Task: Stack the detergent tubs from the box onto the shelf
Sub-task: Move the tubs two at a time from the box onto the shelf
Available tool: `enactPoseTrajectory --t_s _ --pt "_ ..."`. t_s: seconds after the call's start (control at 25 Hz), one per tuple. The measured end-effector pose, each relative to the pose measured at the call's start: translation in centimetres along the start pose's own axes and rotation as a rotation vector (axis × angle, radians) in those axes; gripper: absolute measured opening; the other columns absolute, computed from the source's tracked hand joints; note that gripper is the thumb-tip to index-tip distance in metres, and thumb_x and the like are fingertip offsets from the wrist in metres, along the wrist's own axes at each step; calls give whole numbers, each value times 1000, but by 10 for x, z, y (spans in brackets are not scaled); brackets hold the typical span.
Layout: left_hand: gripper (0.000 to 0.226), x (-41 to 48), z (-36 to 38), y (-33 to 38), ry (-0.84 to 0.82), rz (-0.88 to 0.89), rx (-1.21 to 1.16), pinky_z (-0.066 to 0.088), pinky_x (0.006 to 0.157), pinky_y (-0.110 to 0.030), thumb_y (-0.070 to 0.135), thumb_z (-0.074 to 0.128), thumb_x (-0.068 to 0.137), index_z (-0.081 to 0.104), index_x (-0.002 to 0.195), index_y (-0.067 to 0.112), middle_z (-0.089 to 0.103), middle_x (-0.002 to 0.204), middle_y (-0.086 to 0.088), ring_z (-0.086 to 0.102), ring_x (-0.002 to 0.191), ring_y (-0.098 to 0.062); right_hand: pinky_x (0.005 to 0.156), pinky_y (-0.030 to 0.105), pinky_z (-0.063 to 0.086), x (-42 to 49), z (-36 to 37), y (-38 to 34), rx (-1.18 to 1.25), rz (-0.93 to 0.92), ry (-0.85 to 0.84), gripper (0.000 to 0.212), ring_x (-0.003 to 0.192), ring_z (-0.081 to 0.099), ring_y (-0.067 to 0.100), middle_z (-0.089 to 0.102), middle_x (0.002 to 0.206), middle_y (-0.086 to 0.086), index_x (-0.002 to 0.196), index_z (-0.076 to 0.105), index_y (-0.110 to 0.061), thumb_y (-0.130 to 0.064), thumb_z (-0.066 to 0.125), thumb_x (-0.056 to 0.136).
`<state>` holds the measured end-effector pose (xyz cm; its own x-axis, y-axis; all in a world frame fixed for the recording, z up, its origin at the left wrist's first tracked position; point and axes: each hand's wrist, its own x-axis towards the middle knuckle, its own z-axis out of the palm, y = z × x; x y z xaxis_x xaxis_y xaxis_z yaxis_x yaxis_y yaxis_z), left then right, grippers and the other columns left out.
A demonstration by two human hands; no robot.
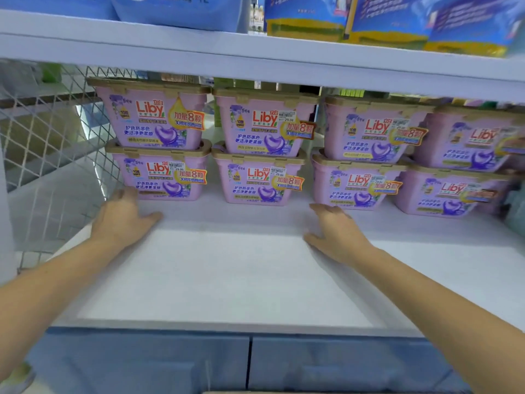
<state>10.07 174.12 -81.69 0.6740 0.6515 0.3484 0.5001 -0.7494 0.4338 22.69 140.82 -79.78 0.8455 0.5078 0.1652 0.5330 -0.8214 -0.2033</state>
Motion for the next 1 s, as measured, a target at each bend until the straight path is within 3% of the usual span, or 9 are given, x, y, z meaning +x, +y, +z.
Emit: enactPoseTrajectory --t_s 0.12,0.24,0.52,0.64,0.76,0.84,0.92,1.0 --pt "64 -39 -21 22 -64 196 93 40 97 -45 37 68 78 47 130 7 52 132 -22 49 121 -39 110 36 29 -48 -19 28 -38 -21 -7 70 135 35 29 34 151 10 142 32 -10 -36 59 84" --pt "64 -94 -40 41 -129 286 111 36 102 -42 40 65 79 46 131 8 51 137 -15 48 125 -33 109 35 28 -98 -36 56 -59 -46 11 67 134 38 29 35 151 10 141 36 -10 -37 59 85" --pt "56 -228 -73 53 -227 283 34 41 92 -40 39 65 79 53 124 9 59 127 -12 57 113 -29 105 44 34 -215 -59 101 -137 -73 -40 57 126 45 36 47 142 14 134 46 -6 -37 56 86" --pt "54 -284 -72 48 -330 262 56 42 91 -41 44 62 81 52 124 13 59 128 -5 58 114 -25 106 43 32 -267 -51 115 -107 -58 -116 57 130 42 32 45 144 11 136 43 -10 -39 52 88" --pt "51 -341 -60 36 -444 254 76 47 83 -39 47 60 80 53 120 16 62 123 -1 61 103 -21 99 43 39 -317 -31 132 -44 -11 -207 56 125 46 28 51 138 8 135 44 -15 -44 49 87" --pt "52 -372 -55 26 -502 237 102 45 75 -35 47 59 80 53 122 16 63 119 0 58 85 -18 94 42 41 -347 -19 142 2 61 -255 66 122 50 30 57 132 10 132 49 -14 -58 42 83" --pt "53 -401 -49 17 -555 240 121 42 72 -32 44 61 80 53 124 15 64 111 -2 54 78 -15 86 37 41 -376 -4 152 62 143 -297 91 114 55 31 60 128 12 129 52 -13 -75 25 68" --pt "47 -424 -47 11 -620 235 90 42 68 -31 39 64 80 58 119 13 64 88 0 56 70 -15 82 33 40 -403 9 160 125 224 -336 111 109 57 31 61 126 10 128 53 -15 -90 14 56"
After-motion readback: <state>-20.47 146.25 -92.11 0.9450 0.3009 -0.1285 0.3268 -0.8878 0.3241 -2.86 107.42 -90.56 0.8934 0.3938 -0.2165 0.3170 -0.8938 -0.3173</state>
